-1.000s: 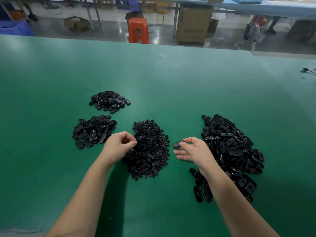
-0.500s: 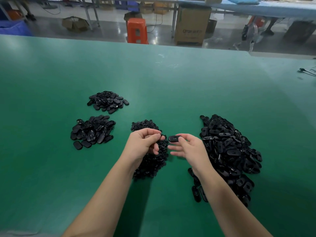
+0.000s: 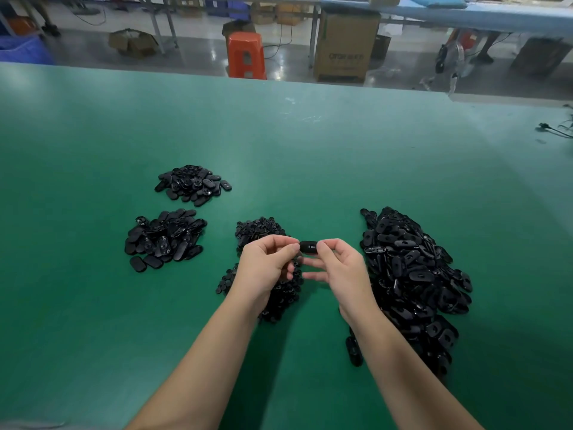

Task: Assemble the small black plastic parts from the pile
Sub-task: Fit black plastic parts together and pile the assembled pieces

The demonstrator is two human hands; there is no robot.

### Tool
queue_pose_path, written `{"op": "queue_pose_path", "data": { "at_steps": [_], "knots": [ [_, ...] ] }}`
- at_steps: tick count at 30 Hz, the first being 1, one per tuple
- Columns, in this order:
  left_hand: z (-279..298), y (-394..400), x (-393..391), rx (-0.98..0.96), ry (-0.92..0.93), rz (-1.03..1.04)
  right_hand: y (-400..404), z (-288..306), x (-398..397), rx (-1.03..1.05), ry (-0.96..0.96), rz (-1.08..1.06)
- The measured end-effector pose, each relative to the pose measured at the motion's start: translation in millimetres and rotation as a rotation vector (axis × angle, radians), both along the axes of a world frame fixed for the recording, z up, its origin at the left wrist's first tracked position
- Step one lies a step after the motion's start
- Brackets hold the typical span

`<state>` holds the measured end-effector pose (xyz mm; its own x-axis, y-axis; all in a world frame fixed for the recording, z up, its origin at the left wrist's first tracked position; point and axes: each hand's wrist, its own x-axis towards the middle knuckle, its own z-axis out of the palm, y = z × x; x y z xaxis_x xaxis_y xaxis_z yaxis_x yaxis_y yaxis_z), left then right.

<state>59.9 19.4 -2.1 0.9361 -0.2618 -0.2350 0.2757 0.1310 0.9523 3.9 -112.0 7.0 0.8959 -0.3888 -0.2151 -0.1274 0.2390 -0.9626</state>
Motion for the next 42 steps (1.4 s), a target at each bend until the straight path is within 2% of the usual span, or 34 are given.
{"op": "queue_pose_path", "data": {
  "at_steps": [11,15,19,25,27,30,32,36,42],
  "knots": [
    [-1,-2,-8,-0.068,-0.054,0.054,-1,-4,-3,0.047,-0.063,-0.038],
    [-1,0,-7,-0.092,-0.026,0.063,-5,-8,-4,-0.114,-0.013,0.059],
    [1,-2,-8,-0.081,-0.038,0.015,-2,-13,-5,-0.396,0.051,0.170],
    [4,-5,-11,-0.072,-0.031,-0.040,-5,-15,-2,-0.553,0.093,0.128],
    [4,-4,-10,-0.060,-0.035,-0.031,-7,-13,-2,-0.464,0.070,0.090],
    [2,-4,-11,-0.013,-0.051,-0.008,-7,-11,-2,-0.187,0.028,0.027],
    [2,-6,-12,0.019,-0.061,-0.002,-6,-10,-1,-0.092,0.014,0.004],
    [1,-10,-14,0.089,-0.104,0.014,-2,-9,-4,-0.050,-0.016,0.024],
    [2,-12,-14,0.152,-0.139,0.060,3,-11,-3,-0.172,-0.037,0.067]
  ]
}}
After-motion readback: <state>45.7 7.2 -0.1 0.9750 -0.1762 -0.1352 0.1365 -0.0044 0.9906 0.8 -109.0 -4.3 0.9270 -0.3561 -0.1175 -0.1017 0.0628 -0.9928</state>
